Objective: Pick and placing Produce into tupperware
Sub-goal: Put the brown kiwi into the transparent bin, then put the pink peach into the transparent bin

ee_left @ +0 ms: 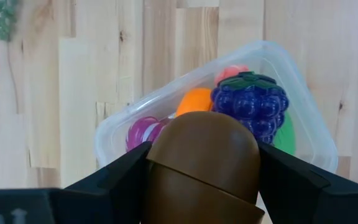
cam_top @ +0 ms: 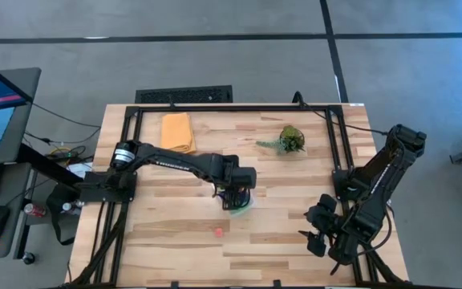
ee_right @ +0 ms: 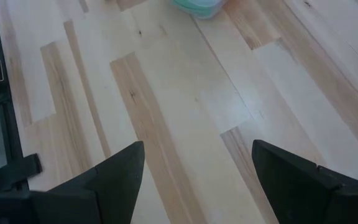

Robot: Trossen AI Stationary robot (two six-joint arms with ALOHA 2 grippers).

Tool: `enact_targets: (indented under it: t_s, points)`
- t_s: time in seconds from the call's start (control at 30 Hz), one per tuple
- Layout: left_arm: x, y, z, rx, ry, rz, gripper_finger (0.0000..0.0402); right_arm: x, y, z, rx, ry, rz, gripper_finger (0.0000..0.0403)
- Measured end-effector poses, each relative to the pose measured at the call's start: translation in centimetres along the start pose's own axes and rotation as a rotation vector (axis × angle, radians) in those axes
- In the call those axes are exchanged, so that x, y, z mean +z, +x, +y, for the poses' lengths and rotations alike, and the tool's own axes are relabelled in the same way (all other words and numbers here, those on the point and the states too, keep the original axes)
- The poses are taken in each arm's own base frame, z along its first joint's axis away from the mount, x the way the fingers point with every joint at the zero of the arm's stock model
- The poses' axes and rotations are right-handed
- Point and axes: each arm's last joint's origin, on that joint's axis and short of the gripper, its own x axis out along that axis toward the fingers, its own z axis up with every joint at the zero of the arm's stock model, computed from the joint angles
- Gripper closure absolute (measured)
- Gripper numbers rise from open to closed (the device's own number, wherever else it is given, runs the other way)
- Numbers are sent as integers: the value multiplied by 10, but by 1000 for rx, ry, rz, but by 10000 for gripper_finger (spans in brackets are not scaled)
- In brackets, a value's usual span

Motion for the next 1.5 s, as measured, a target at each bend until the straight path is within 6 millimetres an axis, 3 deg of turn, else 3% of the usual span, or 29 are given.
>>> enact_targets:
  t_s: [0.37,0.63,1.07,1.5]
  points:
    - [-7,14,-3,1,-34,31,156,0,0,0,1,1,0,81]
    - [-5,14,-6,-17,-40,13,151,0,0,0,2,2,0,81]
    - [-3,13,-6,-29,-56,-2,106,0,0,0,2,1,0,81]
    - [-4,11,-2,60,-53,6,104,0,0,0,1,0,0,81]
